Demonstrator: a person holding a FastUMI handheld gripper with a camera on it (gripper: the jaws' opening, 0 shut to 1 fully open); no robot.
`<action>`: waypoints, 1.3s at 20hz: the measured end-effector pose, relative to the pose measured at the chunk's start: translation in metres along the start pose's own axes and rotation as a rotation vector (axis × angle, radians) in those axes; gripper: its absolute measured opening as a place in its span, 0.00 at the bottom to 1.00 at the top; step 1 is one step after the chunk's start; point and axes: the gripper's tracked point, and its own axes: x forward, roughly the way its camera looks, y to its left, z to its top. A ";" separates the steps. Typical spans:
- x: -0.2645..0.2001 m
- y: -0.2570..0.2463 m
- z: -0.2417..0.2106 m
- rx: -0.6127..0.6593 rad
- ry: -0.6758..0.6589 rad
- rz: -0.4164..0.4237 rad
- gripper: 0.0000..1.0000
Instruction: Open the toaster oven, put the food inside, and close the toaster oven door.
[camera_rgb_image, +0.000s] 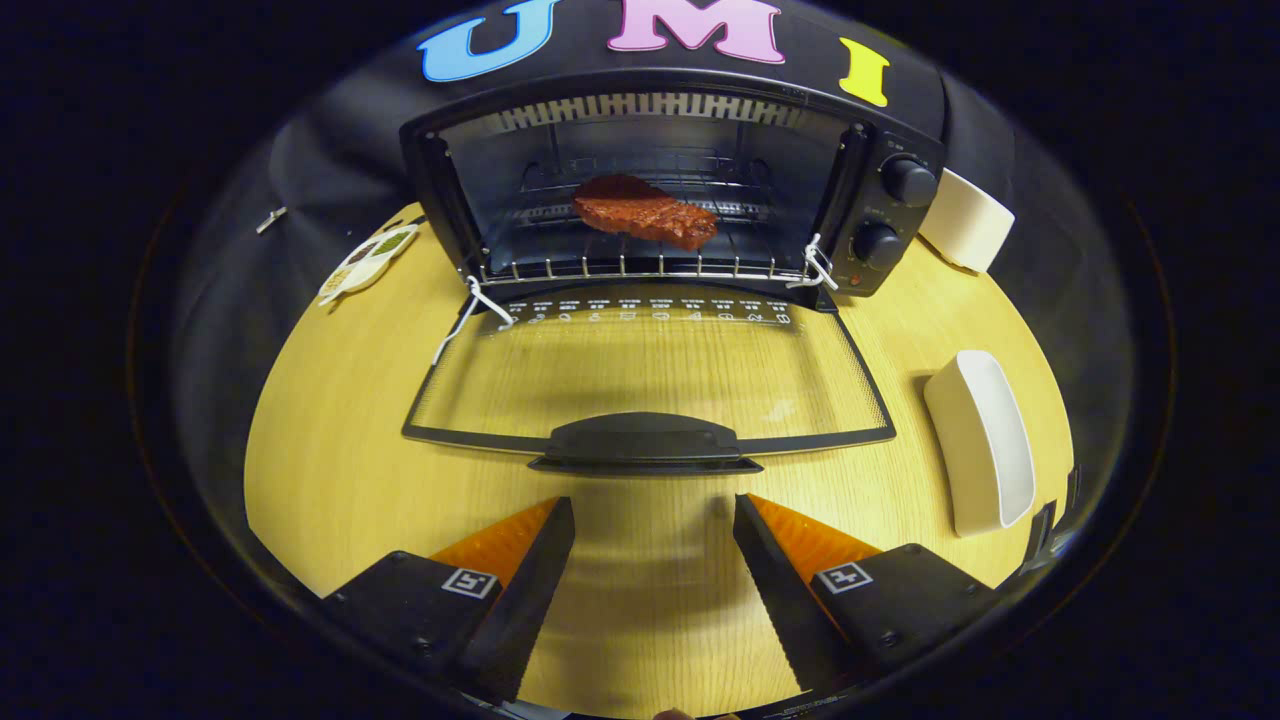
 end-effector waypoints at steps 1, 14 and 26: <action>0.005 -0.002 -0.001 0.020 0.002 -0.014 0.99; -0.015 0.007 0.026 0.016 -0.101 0.021 0.99; -0.066 0.010 0.141 0.059 -0.334 0.105 0.98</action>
